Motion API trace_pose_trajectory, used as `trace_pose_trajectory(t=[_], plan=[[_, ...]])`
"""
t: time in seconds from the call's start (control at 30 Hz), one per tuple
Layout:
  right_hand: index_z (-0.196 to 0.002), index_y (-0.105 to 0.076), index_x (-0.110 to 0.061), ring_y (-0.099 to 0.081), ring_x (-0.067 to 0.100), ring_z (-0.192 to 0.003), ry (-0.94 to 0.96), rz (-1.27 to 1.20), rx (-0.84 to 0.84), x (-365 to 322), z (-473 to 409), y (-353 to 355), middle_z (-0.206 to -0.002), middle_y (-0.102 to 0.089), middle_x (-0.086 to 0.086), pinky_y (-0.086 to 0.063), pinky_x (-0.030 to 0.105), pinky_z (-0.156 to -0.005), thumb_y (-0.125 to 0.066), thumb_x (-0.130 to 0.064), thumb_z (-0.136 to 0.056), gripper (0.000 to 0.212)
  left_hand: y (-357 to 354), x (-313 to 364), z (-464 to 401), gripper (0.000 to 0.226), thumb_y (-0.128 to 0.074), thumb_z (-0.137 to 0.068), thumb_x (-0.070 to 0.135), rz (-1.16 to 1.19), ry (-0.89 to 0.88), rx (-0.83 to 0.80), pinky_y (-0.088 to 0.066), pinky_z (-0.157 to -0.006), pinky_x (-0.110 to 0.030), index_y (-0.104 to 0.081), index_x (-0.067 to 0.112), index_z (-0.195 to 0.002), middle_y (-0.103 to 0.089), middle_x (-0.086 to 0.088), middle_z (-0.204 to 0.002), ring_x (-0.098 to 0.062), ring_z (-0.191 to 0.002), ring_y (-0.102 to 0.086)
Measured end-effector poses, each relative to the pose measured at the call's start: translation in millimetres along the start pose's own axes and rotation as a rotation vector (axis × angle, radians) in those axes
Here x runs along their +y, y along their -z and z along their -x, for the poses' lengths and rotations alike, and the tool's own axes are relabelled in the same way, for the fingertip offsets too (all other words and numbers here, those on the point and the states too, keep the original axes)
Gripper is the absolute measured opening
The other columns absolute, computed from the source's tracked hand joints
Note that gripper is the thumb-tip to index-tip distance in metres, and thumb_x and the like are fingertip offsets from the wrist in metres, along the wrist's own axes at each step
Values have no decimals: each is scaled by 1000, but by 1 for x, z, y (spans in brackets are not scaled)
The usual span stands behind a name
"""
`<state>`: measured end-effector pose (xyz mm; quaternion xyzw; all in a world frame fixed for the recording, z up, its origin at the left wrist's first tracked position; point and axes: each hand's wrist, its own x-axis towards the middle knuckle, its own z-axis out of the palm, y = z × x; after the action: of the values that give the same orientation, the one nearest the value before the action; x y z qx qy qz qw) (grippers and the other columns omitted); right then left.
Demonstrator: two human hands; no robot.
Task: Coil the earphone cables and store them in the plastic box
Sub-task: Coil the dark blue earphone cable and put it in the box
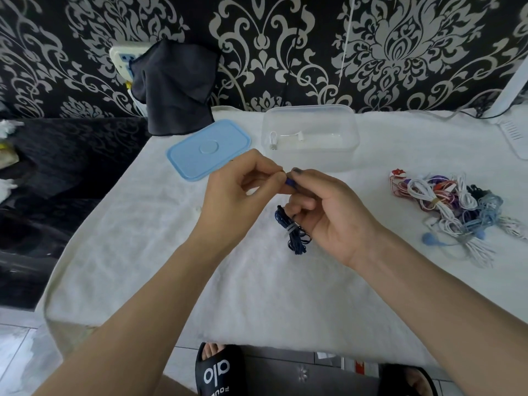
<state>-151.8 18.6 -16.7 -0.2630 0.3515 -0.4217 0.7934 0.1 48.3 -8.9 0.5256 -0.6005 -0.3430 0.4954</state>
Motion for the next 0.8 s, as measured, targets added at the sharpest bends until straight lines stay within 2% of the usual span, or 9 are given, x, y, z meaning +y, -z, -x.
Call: trace_pose_trajectory(t=[0.1, 0.17, 0.27, 0.5, 0.63, 0.73, 0.8], plan=[[-85, -63, -3, -31, 10, -48, -46, -12, 19, 1, 0, 2, -75, -62, 7, -36, 22, -50, -56, -16, -99, 20, 2, -8, 0, 9, -66, -94, -3, -144, -101, -2, -60, -88, -37, -65, 4, -89, -71, -10, -93, -23, -91, -76], [-85, -63, -4, -29, 11, -47, -72, -19, 35, 0, 1, 3, -80, -64, 10, -32, 23, -48, -55, -20, -99, 24, 2, -12, -1, 12, -68, -92, -2, -237, -180, 12, -60, -85, -40, -65, 10, -90, -70, -6, -93, -24, -90, -74], [-85, -63, -5, -26, 11, -47, -94, -4, 39, -1, 3, 3, -83, -68, 12, -28, 23, -48, -54, -24, -99, 26, 0, -12, -1, 24, -69, -90, -3, -257, -223, 25, -60, -84, -40, -63, 20, -93, -68, -2, -91, -22, -87, -71], [-78, -63, -7, -24, 12, -47, -98, 7, 33, -4, 7, 3, -81, -72, 11, -27, 24, -49, -53, -27, -99, 30, 2, -8, 2, 30, -72, -87, -3, -191, -126, 13, -59, -87, -34, -61, 25, -88, -68, 3, -92, -17, -86, -70], [-65, -68, -11, -25, 12, -46, -106, 20, 12, -3, 9, 2, -78, -71, 11, -29, 24, -49, -53, -28, -99, 41, 4, -8, 4, 22, -72, -86, -4, -166, -91, -10, -59, -87, -35, -64, 16, -86, -68, 0, -90, -19, -84, -70], [-64, -68, -10, -26, 12, -45, -119, 10, 13, -3, 10, 3, -78, -71, 12, -30, 23, -48, -54, -29, -98, 41, 3, -7, 6, 16, -73, -86, -3, -185, -99, -19, -59, -85, -38, -66, 10, -90, -70, 2, -87, -20, -84, -71], [-64, -69, -10, -26, 12, -46, -121, 16, 13, -4, 10, 3, -80, -71, 13, -31, 24, -48, -54, -30, -98, 42, 4, -3, 6, 20, -73, -86, -2, -189, -94, -20, -59, -84, -37, -64, 13, -95, -69, 7, -87, -19, -86, -71]])
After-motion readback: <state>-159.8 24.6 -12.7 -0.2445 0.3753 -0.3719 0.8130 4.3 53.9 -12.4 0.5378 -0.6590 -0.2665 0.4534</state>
